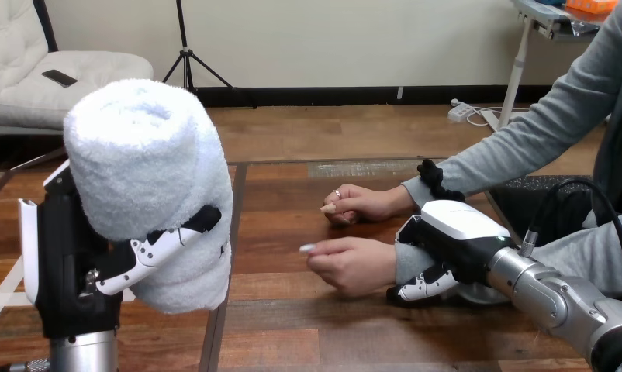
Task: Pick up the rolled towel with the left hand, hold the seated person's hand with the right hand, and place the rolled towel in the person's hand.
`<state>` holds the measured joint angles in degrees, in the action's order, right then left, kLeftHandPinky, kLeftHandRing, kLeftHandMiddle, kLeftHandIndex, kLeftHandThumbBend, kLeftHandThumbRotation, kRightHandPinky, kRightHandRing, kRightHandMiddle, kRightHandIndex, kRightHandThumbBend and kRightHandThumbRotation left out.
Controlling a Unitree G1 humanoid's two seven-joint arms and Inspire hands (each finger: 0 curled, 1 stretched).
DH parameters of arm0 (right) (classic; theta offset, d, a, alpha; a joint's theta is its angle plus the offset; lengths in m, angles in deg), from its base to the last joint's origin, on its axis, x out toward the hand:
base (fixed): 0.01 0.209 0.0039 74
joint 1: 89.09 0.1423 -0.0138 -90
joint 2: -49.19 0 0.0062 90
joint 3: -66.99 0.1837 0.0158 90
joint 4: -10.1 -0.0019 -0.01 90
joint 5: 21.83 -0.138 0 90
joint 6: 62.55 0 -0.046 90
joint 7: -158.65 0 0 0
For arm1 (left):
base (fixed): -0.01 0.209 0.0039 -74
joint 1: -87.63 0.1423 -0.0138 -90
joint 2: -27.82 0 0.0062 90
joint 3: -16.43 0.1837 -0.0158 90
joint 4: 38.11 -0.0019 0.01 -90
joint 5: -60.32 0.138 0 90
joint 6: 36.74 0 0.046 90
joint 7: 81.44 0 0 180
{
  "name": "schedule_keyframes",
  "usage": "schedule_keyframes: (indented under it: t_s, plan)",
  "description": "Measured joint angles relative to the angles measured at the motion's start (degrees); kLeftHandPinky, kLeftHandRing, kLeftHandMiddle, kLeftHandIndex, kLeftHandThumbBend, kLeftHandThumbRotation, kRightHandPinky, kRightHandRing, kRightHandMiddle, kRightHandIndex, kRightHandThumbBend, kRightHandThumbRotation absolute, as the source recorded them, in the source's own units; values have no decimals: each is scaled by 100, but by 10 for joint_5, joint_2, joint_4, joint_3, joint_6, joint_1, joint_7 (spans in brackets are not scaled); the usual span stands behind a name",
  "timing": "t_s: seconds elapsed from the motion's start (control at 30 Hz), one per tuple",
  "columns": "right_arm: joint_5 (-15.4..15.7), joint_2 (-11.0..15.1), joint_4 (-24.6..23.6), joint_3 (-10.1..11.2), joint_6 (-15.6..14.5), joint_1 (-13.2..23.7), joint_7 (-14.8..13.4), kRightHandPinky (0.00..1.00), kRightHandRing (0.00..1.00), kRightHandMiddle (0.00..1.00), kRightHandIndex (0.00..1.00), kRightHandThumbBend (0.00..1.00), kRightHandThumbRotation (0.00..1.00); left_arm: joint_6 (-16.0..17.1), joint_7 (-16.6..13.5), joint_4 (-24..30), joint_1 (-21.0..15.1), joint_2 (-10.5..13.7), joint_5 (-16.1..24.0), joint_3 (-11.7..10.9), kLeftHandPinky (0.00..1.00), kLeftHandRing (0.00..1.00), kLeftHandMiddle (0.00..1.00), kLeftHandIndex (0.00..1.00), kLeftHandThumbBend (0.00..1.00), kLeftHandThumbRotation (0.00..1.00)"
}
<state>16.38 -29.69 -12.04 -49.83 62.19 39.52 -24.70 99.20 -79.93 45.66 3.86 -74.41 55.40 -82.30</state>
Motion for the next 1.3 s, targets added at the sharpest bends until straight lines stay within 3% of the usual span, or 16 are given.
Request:
schedule_keyframes:
  t_s: [1.3]
  plan:
    - [-28, 6, 0, 10, 17, 0, 16, 23, 26, 31, 32, 60, 34, 6, 4, -6, -1, 0, 1, -10, 30, 35, 41, 44, 62, 0]
